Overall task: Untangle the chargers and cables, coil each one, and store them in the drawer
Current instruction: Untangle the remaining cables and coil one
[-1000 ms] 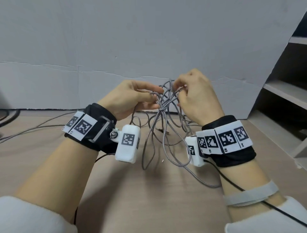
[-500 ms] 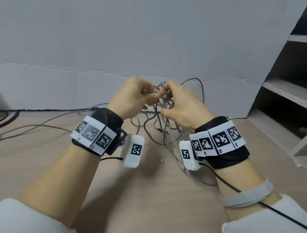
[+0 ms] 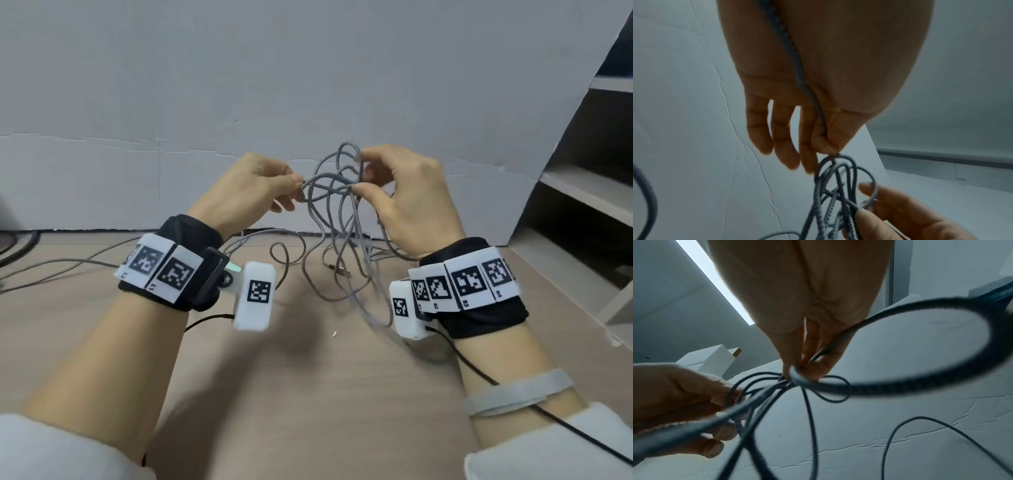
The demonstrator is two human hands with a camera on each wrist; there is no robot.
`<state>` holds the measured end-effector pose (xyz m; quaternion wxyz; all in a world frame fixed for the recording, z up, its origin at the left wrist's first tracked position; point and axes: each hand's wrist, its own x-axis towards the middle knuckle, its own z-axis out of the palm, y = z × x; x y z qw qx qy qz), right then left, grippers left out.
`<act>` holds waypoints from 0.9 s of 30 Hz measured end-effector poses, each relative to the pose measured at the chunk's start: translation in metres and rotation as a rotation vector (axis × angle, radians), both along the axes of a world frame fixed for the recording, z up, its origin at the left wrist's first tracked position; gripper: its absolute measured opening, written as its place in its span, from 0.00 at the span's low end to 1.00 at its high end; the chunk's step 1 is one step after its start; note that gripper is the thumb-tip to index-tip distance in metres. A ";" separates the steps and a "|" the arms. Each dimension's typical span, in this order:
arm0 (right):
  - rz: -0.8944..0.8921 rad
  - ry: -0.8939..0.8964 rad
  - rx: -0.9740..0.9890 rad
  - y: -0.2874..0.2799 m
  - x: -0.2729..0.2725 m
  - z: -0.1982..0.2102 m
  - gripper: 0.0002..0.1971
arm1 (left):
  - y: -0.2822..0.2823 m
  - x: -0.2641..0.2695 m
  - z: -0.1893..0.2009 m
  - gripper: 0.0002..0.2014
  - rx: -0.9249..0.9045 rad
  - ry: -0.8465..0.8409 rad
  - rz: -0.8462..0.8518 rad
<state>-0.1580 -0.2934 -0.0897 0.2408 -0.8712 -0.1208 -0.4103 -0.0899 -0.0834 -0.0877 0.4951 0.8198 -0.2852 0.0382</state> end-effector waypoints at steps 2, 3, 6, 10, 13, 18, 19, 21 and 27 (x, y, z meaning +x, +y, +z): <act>-0.046 0.021 -0.011 0.000 0.000 0.000 0.06 | -0.003 0.000 -0.001 0.13 -0.104 0.026 0.030; -0.092 0.058 -0.025 -0.002 0.001 -0.001 0.07 | -0.004 0.001 -0.001 0.13 -0.180 0.042 0.057; -0.207 0.180 -0.007 -0.009 0.000 -0.001 0.12 | 0.000 0.001 0.001 0.15 -0.350 0.112 0.066; -0.183 -0.094 0.152 0.008 -0.014 0.015 0.14 | -0.008 -0.005 0.002 0.14 -0.224 0.026 0.075; 0.009 -0.059 0.110 0.038 -0.022 0.023 0.14 | -0.021 -0.012 0.001 0.13 -0.168 -0.056 0.099; 0.018 0.267 -0.015 0.041 -0.009 0.005 0.12 | -0.021 -0.016 0.002 0.13 -0.160 -0.036 0.012; 0.026 0.266 -0.009 0.037 -0.008 0.004 0.08 | -0.020 -0.015 0.002 0.12 -0.152 -0.025 0.006; 0.036 0.276 0.024 0.031 -0.007 0.005 0.03 | -0.019 -0.012 0.000 0.13 -0.130 -0.013 0.021; -0.022 0.265 0.314 0.010 -0.002 0.006 0.05 | -0.013 -0.012 0.003 0.16 -0.023 -0.085 -0.040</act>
